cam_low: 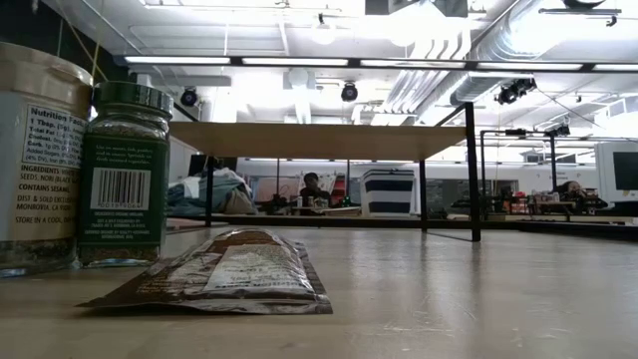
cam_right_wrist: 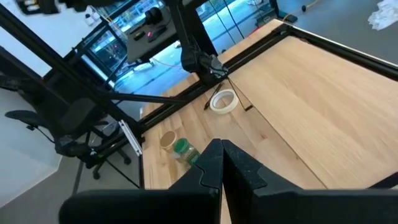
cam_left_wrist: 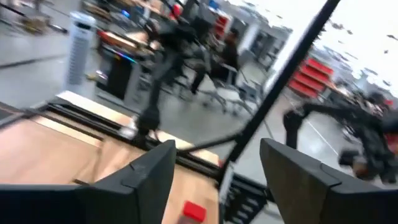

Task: Shelf spices
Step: Put the green seasoning bottle on the shelf

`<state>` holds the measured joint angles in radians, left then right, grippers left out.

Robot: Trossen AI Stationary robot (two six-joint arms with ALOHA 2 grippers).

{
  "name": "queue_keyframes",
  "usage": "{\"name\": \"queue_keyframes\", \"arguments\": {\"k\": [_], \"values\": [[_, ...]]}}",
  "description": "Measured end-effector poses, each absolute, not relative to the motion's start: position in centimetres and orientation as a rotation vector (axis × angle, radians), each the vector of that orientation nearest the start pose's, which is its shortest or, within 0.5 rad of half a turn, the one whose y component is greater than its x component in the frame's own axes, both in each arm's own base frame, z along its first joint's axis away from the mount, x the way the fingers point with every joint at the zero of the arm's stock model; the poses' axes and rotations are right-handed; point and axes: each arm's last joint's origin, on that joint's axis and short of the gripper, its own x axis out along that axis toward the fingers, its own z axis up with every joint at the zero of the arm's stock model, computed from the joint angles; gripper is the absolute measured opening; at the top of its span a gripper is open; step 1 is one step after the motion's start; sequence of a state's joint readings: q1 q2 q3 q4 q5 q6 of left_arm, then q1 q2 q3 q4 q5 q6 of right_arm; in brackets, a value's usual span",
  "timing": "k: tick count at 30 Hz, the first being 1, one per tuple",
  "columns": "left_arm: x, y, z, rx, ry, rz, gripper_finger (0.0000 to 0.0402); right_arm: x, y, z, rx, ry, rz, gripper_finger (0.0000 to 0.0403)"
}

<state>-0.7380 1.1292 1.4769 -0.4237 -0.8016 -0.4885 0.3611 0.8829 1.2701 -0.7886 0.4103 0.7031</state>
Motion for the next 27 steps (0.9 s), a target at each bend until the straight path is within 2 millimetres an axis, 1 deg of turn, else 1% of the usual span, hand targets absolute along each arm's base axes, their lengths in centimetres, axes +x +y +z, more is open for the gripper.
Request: {"name": "queue_keyframes", "arguments": {"k": [2,4,6,7,9,11,13,15,18,21,23,27], "values": [[17.4,-13.0,47.0,-0.416,0.067,0.053,0.0241,13.8,4.0,41.9,0.547,0.337,-0.177,0.0],[18.3,-13.7,46.0,-0.394,0.133,0.022,0.0247,13.8,4.0,41.9,0.547,0.337,-0.177,0.0],[19.1,-14.3,44.2,-0.357,0.271,0.001,0.0251,13.8,4.0,41.9,0.547,0.337,-0.178,0.0],[19.3,-14.4,43.0,-0.331,0.366,0.004,0.0252,13.8,4.0,41.9,0.548,0.335,-0.181,0.0],[19.4,-14.5,40.6,-0.273,0.564,0.05,0.0253,13.9,4.0,41.9,0.556,0.333,-0.189,0.0],[19.1,-14.4,38.8,-0.204,0.727,0.115,0.0253,14.0,4.0,41.8,0.561,0.334,-0.194,0.0],[18.8,-14.3,37.2,-0.156,0.858,0.169,0.0253,14.2,4.1,41.7,0.563,0.34,-0.199,0.0],[18.7,-14.5,35.5,-0.152,0.961,0.197,0.0253,14.5,4.2,41.6,0.561,0.347,-0.203,0.0],[19.0,-15.5,33.6,-0.221,0.997,0.162,0.0253,14.9,4.3,41.4,0.553,0.364,-0.209,0.0],[19.5,-16.5,32.5,-0.285,0.975,0.086,0.0253,15.3,4.5,41.0,0.538,0.396,-0.22,0.0],[19.7,-16.8,32.2,-0.32,0.963,0.077,0.0253,15.5,4.6,40.7,0.529,0.417,-0.223,0.0],[19.6,-16.6,31.9,-0.354,0.971,0.122,0.0253,16.0,4.8,40.3,0.511,0.446,-0.228,0.0]]}}
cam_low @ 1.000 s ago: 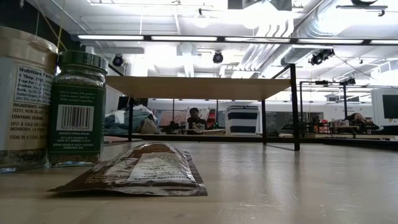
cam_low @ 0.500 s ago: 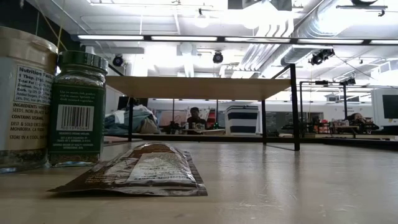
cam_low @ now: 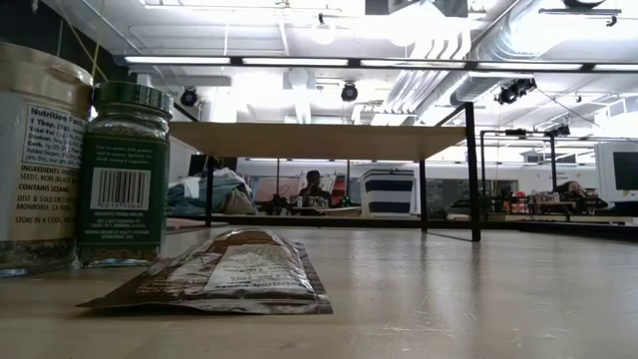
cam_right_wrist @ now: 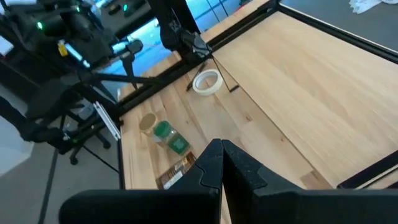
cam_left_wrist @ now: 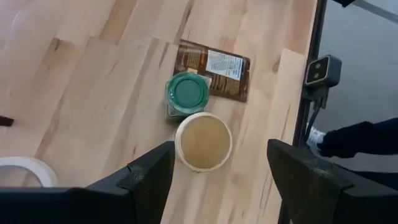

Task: Shelf spices
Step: Put the green seasoning bottle on the shelf

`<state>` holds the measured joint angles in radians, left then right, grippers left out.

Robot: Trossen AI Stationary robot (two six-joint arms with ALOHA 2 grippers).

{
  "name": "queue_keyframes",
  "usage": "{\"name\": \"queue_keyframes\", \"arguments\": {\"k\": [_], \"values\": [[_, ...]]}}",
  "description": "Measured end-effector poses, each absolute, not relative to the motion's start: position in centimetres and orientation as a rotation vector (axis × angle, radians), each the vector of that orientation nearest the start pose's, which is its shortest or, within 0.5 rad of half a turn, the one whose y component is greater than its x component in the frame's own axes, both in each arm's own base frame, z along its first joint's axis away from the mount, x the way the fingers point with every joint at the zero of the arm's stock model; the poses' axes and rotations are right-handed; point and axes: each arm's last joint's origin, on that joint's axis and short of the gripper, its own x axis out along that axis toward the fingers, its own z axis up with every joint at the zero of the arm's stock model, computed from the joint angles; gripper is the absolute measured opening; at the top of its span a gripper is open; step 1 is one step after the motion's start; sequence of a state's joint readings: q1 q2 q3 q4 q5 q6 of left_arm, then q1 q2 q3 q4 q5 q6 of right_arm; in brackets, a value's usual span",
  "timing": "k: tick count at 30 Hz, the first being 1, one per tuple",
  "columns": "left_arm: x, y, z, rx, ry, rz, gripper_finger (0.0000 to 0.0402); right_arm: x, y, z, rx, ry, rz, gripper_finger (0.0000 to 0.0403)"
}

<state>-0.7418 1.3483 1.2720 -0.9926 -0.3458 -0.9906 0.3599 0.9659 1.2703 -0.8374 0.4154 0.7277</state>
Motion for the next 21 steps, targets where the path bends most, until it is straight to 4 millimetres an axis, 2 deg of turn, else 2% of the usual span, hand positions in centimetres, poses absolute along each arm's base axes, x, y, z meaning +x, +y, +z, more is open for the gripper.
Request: {"name": "queue_keyframes", "arguments": {"k": [6,10,21], "values": [[19.6,-16.6,31.9,-0.335,0.958,0.123,0.0253,16.3,4.9,40.1,0.486,0.471,-0.226,0.0],[19.5,-16.3,32.0,-0.309,0.942,0.15,0.0253,16.4,5.0,40.1,0.582,0.458,-0.249,0.0],[19.1,-15.7,31.8,-0.237,0.946,0.219,0.0253,20.3,6.6,38.0,0.585,0.579,-0.221,0.0]]}}
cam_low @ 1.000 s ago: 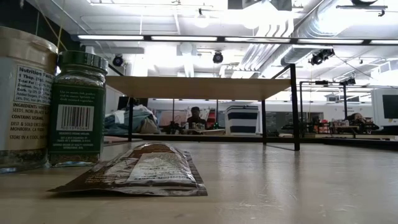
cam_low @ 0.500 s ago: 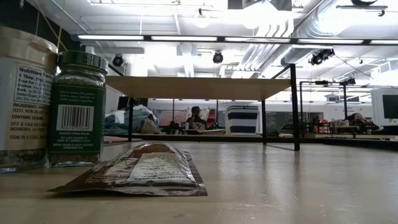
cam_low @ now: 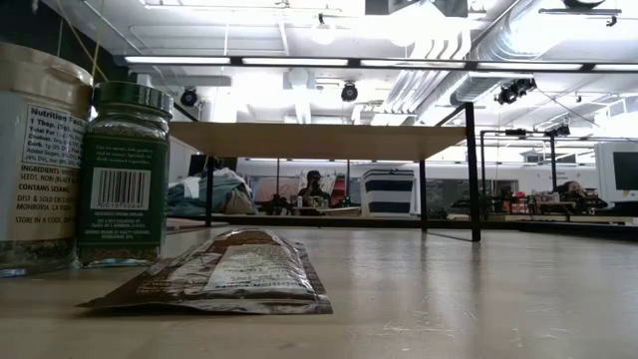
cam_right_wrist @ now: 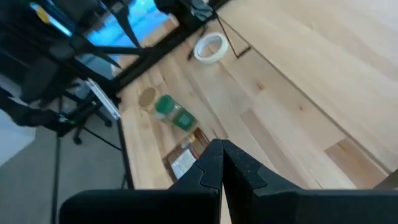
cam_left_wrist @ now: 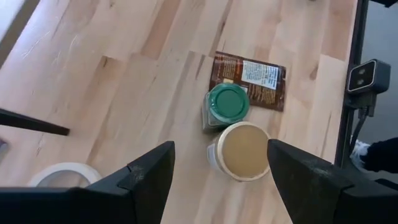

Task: Shelf spices
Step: Put the green seasoning bottle on the shelf

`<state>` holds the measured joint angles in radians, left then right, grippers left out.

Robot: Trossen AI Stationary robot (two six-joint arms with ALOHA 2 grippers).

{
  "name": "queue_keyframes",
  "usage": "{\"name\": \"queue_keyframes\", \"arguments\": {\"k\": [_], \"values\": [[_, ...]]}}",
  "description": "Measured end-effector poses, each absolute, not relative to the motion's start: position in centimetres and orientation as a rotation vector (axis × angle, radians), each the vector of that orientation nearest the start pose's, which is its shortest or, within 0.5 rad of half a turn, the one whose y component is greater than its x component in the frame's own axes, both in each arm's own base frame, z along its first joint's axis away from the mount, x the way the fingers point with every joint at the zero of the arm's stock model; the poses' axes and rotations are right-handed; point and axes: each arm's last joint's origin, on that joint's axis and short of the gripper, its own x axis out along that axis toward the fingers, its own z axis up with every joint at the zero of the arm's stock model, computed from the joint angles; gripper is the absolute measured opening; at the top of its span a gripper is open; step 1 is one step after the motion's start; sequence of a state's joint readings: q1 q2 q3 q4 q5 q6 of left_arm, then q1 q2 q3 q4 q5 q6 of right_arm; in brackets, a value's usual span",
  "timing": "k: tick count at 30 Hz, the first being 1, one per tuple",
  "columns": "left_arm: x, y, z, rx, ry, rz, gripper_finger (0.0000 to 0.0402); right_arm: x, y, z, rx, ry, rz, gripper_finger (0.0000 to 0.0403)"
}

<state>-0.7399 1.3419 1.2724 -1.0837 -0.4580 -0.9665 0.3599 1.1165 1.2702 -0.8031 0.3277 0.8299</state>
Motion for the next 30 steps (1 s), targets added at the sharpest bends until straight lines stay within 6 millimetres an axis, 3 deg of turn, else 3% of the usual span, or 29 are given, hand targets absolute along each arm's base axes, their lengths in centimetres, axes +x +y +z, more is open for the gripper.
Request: {"name": "queue_keyframes", "arguments": {"k": [7,14,24,30], "values": [[18.7,-15.4,31.6,-0.202,0.979,0.24,0.0253,22.0,7.4,36.8,0.575,0.64,-0.211,0.0],[18.5,-15.1,31.5,-0.174,0.993,0.259,0.0253,22.7,7.5,36.8,0.534,0.586,-0.243,0.0013],[18.7,-14.5,31.5,-0.143,0.971,0.315,0.0253,23.1,7.2,37.6,0.39,0.456,-0.304,0.0089],[18.5,-14.3,31.4,-0.121,0.992,0.33,0.0253,23.7,6.8,38.0,0.412,0.377,-0.357,0.0164]]}}
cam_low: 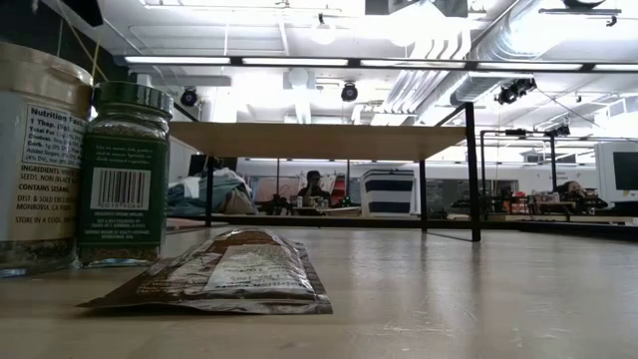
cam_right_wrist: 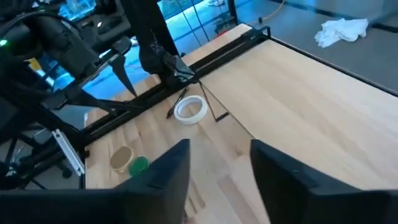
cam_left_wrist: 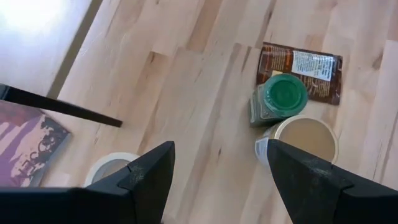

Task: Shelf spices
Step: Put the green seasoning bottle on the shelf

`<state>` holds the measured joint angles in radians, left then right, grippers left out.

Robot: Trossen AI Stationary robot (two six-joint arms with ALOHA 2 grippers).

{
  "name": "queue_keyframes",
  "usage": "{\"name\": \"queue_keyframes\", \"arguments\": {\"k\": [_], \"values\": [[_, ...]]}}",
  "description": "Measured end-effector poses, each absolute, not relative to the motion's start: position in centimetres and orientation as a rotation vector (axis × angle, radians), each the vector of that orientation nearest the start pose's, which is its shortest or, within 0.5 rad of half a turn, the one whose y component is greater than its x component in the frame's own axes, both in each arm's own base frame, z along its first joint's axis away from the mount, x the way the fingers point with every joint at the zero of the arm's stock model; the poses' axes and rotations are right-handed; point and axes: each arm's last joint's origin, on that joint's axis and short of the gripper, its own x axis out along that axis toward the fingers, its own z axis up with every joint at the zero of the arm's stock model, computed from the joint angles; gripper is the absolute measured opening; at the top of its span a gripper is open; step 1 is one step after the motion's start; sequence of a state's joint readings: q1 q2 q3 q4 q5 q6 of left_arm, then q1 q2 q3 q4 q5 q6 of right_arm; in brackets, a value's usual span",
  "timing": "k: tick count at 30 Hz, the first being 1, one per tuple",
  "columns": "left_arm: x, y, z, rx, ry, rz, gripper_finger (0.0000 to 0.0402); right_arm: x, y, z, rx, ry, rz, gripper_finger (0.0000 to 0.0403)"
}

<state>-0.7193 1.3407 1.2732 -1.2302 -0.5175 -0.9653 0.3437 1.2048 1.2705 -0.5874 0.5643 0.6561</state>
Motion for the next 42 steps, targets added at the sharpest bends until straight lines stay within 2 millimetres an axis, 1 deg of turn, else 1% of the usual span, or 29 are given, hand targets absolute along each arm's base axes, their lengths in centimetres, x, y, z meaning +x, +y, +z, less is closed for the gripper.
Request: {"name": "queue_keyframes", "arguments": {"k": [7,9,12,18,23,26,29,32,38,42], "values": [[18.3,-14.3,31.4,-0.114,1.017,0.323,0.0253,25.6,6.4,37.0,0.503,0.402,-0.356,0.0264],[18.1,-14.2,31.4,-0.099,1.027,0.323,0.0253,26.2,6.2,36.5,0.523,0.423,-0.352,0.0285],[17.7,-13.9,31.6,-0.082,1.041,0.327,0.0253,27.1,6.0,36.0,0.553,0.434,-0.351,0.0303],[16.7,-13.3,32.4,-0.073,1.012,0.325,0.0253,28.8,6.0,35.7,0.57,0.401,-0.287,0.0308],[16.6,-12.9,32.8,-0.05,0.972,0.326,0.0253,30.2,6.2,35.5,0.547,0.354,-0.23,0.0308],[17.3,-12.7,32.9,0.005,0.959,0.278,0.0253,31.7,6.3,35.0,0.537,0.344,-0.142,0.0308],[18.1,-12.2,32.9,0.054,0.985,0.213,0.0253,33.4,6.7,33.8,0.524,0.356,-0.065,0.0308],[18.6,-11.5,32.9,0.043,1.0,0.236,0.0253,34.7,7.0,32.5,0.478,0.373,-0.033,0.0308],[19.4,-10.7,33.0,-0.046,0.964,0.297,0.0253,35.8,7.2,31.1,0.395,0.395,-0.022,0.0308],[20.2,-10.5,33.1,-0.088,0.939,0.281,0.0253,36.0,7.2,30.7,0.352,0.409,-0.017,0.0308]]}}
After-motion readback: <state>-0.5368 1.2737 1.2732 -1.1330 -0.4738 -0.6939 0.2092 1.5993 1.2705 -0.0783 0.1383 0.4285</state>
